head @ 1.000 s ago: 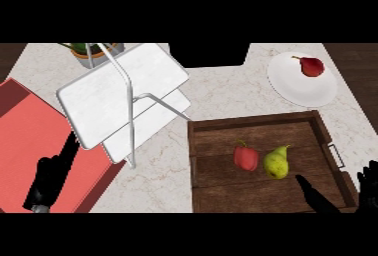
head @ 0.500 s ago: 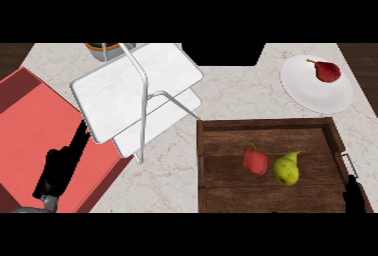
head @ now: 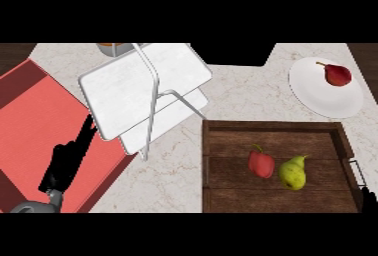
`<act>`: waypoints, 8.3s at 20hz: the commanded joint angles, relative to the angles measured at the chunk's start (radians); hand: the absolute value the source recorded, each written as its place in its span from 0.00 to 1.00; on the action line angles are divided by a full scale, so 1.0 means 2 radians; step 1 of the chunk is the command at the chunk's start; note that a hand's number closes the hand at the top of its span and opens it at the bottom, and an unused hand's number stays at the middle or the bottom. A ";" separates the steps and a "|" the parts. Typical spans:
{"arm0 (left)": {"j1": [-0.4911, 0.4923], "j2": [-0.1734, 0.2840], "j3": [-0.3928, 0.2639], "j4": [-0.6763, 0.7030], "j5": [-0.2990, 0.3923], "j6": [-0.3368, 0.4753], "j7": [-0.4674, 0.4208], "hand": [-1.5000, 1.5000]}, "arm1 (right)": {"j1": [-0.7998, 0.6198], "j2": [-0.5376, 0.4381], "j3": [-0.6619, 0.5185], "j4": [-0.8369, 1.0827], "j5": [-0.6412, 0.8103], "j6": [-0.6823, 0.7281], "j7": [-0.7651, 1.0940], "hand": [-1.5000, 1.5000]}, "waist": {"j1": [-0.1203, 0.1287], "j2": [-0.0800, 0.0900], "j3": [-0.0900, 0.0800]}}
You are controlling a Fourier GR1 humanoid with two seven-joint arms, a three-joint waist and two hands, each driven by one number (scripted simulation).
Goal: Pick the bell pepper from the tray and place it in the tiered shelf
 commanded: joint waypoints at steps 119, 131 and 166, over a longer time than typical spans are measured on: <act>-0.018 -0.085 0.003 0.016 -0.051 -0.019 -0.008 0.50 | -0.964 0.104 -0.036 0.696 -0.086 0.181 -0.217 1.00 | 0.011 -0.003 0.003; -0.035 -0.079 -0.005 0.008 -0.043 -0.047 0.007 0.50 | -0.932 0.104 -0.161 0.746 -0.396 0.153 -0.279 0.00 | 0.042 0.002 0.004; 0.012 -0.070 0.046 -0.005 -0.045 -0.034 -0.001 0.50 | -0.747 -0.128 -0.247 0.643 -0.503 0.173 -0.428 0.00 | -0.025 -0.013 0.004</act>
